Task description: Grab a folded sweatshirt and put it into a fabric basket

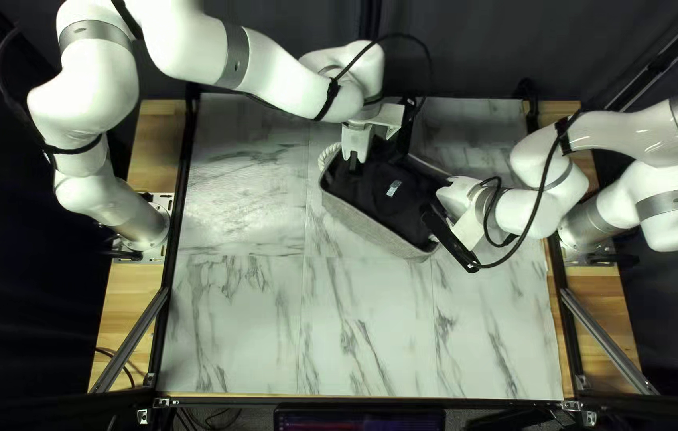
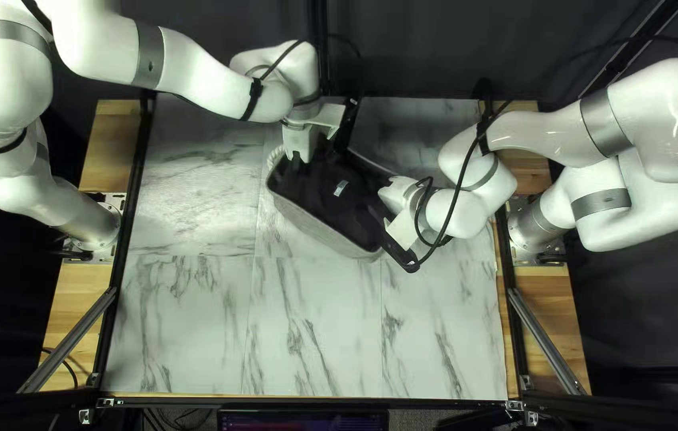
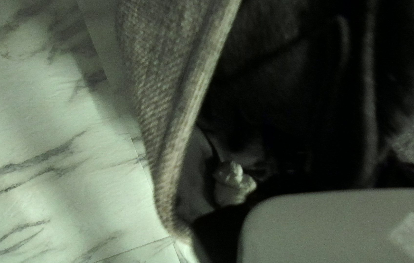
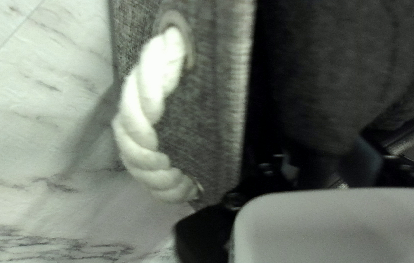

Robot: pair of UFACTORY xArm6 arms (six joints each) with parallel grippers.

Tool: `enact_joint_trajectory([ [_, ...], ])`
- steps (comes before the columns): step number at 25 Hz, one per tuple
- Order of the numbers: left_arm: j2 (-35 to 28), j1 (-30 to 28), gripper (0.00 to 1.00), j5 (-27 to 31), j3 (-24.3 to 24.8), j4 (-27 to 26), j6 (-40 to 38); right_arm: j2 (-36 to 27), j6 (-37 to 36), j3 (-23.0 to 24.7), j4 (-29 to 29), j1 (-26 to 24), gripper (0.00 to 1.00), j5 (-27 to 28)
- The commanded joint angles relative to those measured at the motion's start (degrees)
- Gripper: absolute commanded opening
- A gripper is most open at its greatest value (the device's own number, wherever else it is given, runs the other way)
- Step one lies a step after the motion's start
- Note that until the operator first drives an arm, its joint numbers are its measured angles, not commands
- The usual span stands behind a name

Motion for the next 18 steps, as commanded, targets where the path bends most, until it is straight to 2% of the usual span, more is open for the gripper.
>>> enact_joint_trajectory([
  [1,-3.6,-1.0,1.0,2.6,0.1,1.6,-1.5,-2.6,-2.2,-1.7,2.6,2.2,1.0,4.6],
  [6,-8.4,-2.4,1.0,3.9,2.3,3.4,-3.1,-5.9,-1.1,-2.3,1.2,4.4,1.0,8.4],
  [13,-17.8,-4.2,1.0,3.8,9.9,5.6,-5.4,-11.6,0.9,0.2,-1.6,5.4,1.0,9.8],
  [18,-25.0,-6.5,1.0,3.4,16.5,7.2,-8.6,-19.7,-4.7,3.2,1.8,2.0,1.0,8.7],
])
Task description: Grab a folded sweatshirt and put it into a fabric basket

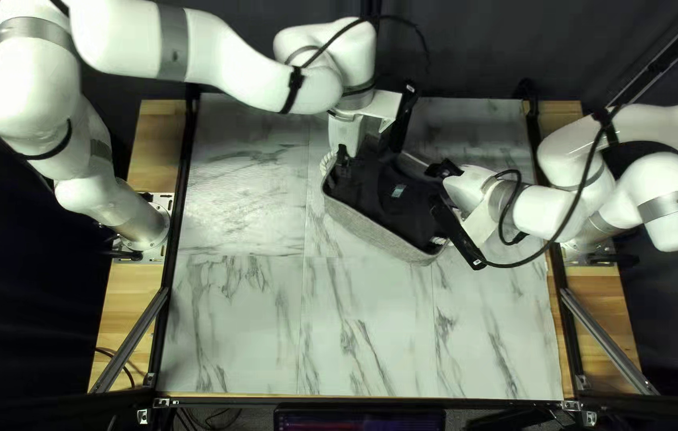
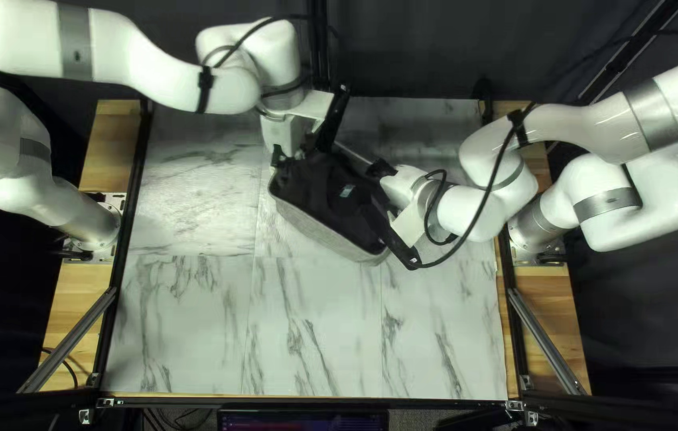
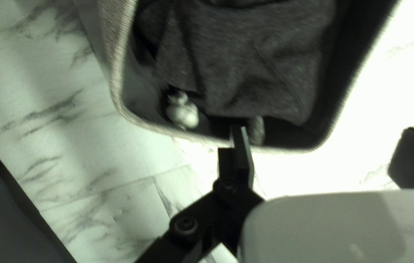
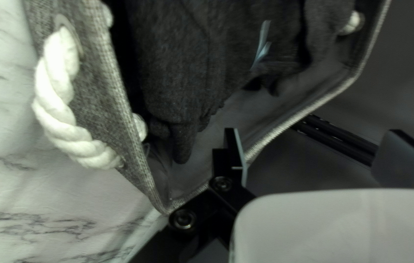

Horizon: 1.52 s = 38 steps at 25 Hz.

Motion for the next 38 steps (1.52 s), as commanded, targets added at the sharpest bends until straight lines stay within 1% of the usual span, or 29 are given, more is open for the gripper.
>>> enact_joint_trajectory([
  [1,-6.0,-2.5,1.0,-0.6,5.7,1.4,-3.3,-7.4,-6.9,3.1,4.0,-4.8,1.0,-2.4],
  [5,-9.8,-5.0,1.0,-1.6,10.0,2.2,-6.1,-12.6,-15.4,5.2,9.4,-10.6,1.0,-5.8],
  [8,-14.0,-8.4,1.0,-3.4,15.4,3.0,-9.5,-18.0,-24.8,7.5,16.3,-17.0,1.0,-8.9],
  [10,-16.1,-11.4,1.0,-4.4,18.2,4.4,-13.2,-20.0,-29.3,8.2,20.8,-20.2,1.0,-10.5],
  [11,-17.2,-13.3,1.0,-4.8,19.6,5.6,-15.8,-20.8,-32.0,8.4,24.0,-22.0,1.0,-11.5],
  [12,-18.7,-15.1,1.0,-5.1,21.3,6.2,-17.8,-21.3,-34.4,8.3,26.6,-23.6,1.0,-11.9],
  [13,-19.6,-16.1,1.0,-5.3,22.3,6.5,-18.9,-21.4,-35.7,8.3,28.1,-24.4,1.0,-12.2],
  [14,-21.5,-18.4,1.0,-5.6,24.2,7.1,-21.5,-21.7,-38.9,8.3,31.2,-26.3,1.0,-12.9],
  [15,-22.3,-19.6,1.0,-5.8,24.9,7.4,-22.9,-21.7,-40.3,8.2,32.6,-27.1,1.0,-13.1],
  [16,-23.6,-22.2,1.0,-6.1,26.3,7.9,-26.0,-21.7,-43.5,8.2,35.5,-29.2,1.0,-14.0],
  [17,-24.4,-24.3,1.0,-6.3,27.2,8.3,-28.4,-21.6,-46.2,8.3,37.8,-30.9,1.0,-14.6],
  [19,-25.1,-27.1,1.0,-6.6,28.0,8.9,-31.8,-20.9,-49.4,8.3,40.7,-33.3,1.0,-15.8],
  [22,-25.0,-29.2,1.0,-7.0,28.7,9.1,-34.8,-18.1,-52.9,8.4,43.6,-36.3,1.0,-18.9],
  [27,-24.4,-28.7,1.0,-8.7,30.4,8.1,-34.4,-14.1,-55.5,9.7,45.9,-39.6,1.0,-23.8],
  [29,-24.4,-28.8,1.0,-8.8,30.6,7.8,-34.2,-12.4,-55.0,9.5,45.4,-40.5,1.0,-24.8],
  [33,-24.5,-28.8,1.0,-8.5,30.5,7.3,-33.4,-10.8,-52.9,8.7,43.9,-40.9,1.0,-25.0],
  [38,-24.5,-28.8,1.0,-8.5,30.5,7.3,-33.4,-10.8,-52.9,8.7,43.9,-40.9,1.0,-25.0],
])
